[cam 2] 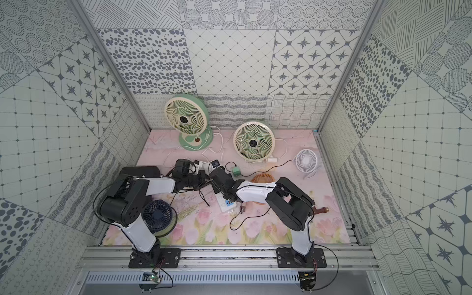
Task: Unplug the desk fan from the power strip
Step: Remove the plug from the socket.
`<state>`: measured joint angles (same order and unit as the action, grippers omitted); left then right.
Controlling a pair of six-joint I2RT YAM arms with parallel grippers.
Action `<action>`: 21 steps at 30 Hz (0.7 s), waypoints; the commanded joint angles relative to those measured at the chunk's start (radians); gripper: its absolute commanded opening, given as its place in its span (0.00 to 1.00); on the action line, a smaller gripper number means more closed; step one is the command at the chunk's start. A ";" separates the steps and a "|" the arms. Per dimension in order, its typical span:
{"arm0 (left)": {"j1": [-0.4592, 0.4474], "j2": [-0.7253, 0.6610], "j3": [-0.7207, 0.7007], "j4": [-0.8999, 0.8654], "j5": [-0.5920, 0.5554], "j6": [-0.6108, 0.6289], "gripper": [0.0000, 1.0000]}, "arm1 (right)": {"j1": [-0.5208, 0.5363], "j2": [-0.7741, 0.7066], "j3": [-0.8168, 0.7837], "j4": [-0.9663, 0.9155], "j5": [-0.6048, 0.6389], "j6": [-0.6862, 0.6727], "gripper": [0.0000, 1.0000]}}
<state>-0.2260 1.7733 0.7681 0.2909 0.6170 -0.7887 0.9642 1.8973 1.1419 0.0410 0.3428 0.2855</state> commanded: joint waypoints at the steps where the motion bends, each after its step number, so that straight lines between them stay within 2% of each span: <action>1: 0.002 0.018 -0.004 -0.086 -0.049 0.024 0.00 | 0.025 -0.004 0.030 0.026 0.028 -0.037 0.17; 5: 0.002 0.021 -0.008 -0.082 -0.049 0.022 0.00 | -0.034 -0.039 -0.024 0.066 -0.046 0.036 0.17; 9: 0.001 0.020 -0.006 -0.080 -0.048 0.020 0.00 | -0.024 -0.038 -0.013 0.052 -0.032 0.033 0.17; 14: 0.002 0.018 -0.006 -0.084 -0.051 0.023 0.00 | 0.028 -0.009 0.031 0.010 0.047 -0.045 0.17; 21: 0.003 0.011 -0.006 -0.090 -0.052 0.025 0.00 | -0.035 -0.055 -0.032 0.061 -0.024 0.023 0.17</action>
<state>-0.2264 1.7779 0.7681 0.3019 0.6212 -0.7887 0.9470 1.8835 1.1305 0.0563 0.3454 0.2821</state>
